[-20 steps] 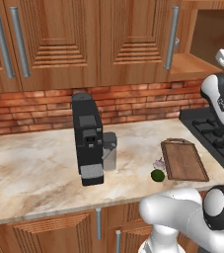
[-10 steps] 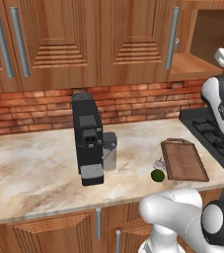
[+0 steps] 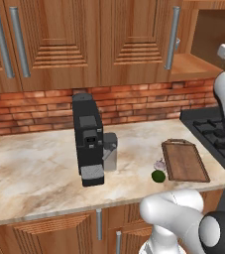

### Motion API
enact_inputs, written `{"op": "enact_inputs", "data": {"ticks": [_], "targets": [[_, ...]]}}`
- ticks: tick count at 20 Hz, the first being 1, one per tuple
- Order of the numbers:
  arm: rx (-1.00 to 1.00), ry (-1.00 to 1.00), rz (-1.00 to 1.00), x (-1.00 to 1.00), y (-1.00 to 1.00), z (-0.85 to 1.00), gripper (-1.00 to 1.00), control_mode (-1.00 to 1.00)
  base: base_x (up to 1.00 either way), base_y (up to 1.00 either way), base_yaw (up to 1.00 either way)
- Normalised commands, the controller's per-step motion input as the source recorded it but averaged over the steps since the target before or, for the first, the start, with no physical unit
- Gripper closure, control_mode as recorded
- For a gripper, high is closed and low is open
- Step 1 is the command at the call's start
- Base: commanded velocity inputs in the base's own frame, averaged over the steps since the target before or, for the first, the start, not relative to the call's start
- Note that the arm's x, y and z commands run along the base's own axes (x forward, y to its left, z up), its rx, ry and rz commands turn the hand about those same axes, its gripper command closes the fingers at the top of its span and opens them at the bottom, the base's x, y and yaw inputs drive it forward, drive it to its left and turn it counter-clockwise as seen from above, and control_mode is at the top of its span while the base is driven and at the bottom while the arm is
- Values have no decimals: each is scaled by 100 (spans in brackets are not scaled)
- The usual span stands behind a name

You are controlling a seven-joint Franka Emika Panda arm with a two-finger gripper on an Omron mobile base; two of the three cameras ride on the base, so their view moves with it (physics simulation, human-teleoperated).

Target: Open the cabinet. Place the bowl and condiment on the counter. Then place the lime and garlic on the cutting board.

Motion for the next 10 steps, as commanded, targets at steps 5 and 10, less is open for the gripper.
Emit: {"op": "enact_inputs", "data": {"ticks": [5, 10], "targets": [[0, 4, 0, -39, 49, -2, -100, -100, 0, 0, 0], [-4, -2, 0, -29, 57, 1, -100, -100, 0, 0, 0]]}}
